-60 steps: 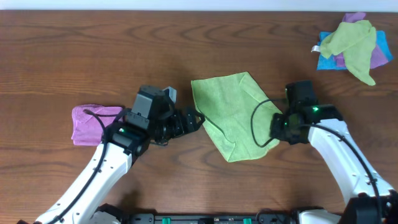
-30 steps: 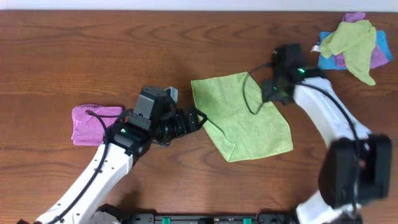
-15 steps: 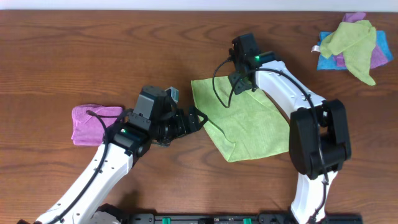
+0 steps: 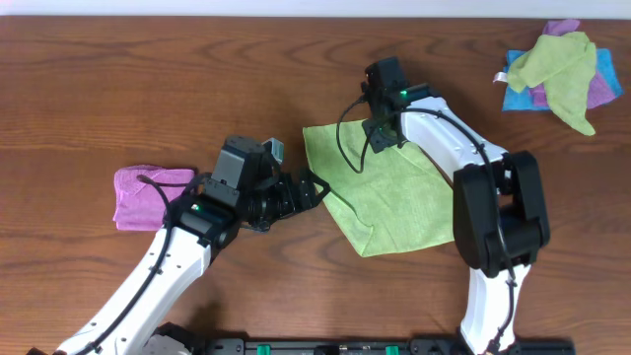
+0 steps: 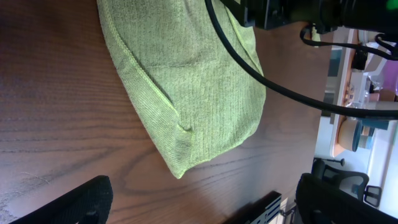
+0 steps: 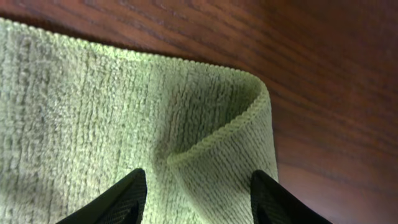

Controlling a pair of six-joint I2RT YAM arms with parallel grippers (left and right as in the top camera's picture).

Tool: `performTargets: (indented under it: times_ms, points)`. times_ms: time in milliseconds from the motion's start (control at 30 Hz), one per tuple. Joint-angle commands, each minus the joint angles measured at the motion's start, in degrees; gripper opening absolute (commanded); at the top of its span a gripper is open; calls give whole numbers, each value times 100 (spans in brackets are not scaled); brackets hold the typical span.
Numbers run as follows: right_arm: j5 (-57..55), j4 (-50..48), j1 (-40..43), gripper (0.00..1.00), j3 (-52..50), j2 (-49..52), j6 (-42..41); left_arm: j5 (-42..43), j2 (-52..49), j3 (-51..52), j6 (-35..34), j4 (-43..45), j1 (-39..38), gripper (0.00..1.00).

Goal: Fold the cloth

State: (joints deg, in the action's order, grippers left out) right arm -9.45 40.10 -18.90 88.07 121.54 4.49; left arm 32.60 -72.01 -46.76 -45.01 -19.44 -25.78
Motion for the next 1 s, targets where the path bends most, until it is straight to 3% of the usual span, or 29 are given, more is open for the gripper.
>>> performTargets:
  times_ms: [0,467,600,833,967]
  points:
    - [-70,-68,-24,53,111,46,52,28,2,-109,17,0,-17,96]
    - [-111,-96,-26,44,111,260,52,96,2,-109,17,0,-17,95]
    - [-164,-116,-20,36,111,260,50,96,2,-109,17,-2,-17,96]
    - [-732,-131,-22,8,146,256,39,96,2,-109,17,-2,-17,95]
    - [-1121,-44,-7,4,330,256,26,94,2,-109,17,-2,-17,95]
